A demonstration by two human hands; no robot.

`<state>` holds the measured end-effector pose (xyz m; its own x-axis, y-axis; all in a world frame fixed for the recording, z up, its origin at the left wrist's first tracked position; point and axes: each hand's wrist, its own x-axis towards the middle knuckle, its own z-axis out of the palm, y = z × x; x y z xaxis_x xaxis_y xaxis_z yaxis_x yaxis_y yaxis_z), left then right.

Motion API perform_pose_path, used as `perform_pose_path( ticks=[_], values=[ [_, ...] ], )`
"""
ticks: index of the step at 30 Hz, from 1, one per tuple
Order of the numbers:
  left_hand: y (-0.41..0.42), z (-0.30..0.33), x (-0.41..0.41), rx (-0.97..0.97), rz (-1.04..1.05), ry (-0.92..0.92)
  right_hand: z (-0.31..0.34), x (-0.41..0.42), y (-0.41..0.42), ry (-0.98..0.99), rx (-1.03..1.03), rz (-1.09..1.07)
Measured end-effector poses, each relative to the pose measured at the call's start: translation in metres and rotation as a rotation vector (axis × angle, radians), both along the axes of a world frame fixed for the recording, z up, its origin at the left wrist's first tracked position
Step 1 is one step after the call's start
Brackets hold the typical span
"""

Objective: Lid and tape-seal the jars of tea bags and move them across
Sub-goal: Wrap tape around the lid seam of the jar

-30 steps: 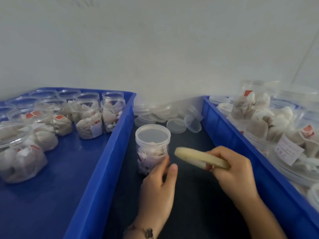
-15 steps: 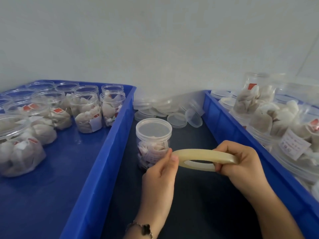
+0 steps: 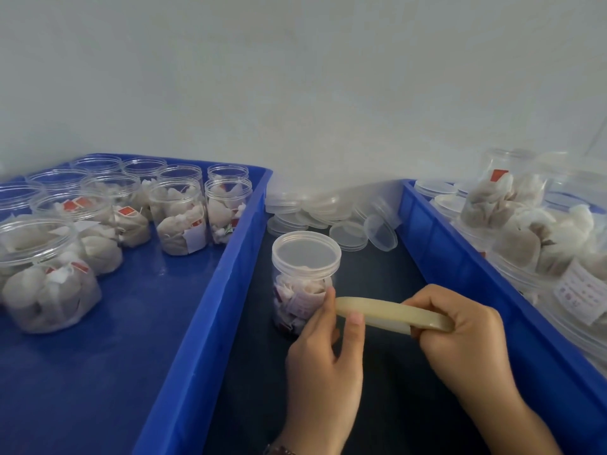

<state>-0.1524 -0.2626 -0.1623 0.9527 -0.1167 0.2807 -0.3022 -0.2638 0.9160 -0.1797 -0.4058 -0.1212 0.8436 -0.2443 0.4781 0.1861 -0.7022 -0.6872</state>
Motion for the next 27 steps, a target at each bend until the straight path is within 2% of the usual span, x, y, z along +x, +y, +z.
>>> perform_pose_path(
  ticks=[4,8,15,19,24,27],
  values=[
    [-0.001,0.000,-0.002,0.023,0.141,-0.368,0.005,-0.003,0.004,-0.068,-0.063,-0.019],
    [-0.008,-0.004,-0.007,0.115,0.119,-0.626,0.005,-0.004,0.009,-0.093,-0.246,-0.097],
    [-0.014,-0.004,-0.008,0.229,0.115,-0.746,0.001,-0.002,0.019,-0.076,-0.225,-0.214],
    [-0.012,-0.004,-0.007,0.284,0.190,-0.786,0.000,-0.002,0.023,-0.050,-0.304,-0.254],
    [-0.014,-0.005,-0.011,0.339,0.149,-0.815,-0.005,0.000,0.026,-0.018,-0.310,-0.331],
    [-0.016,-0.006,-0.012,0.333,0.092,-0.798,-0.006,0.001,0.024,0.079,-0.308,-0.360]
  ],
)
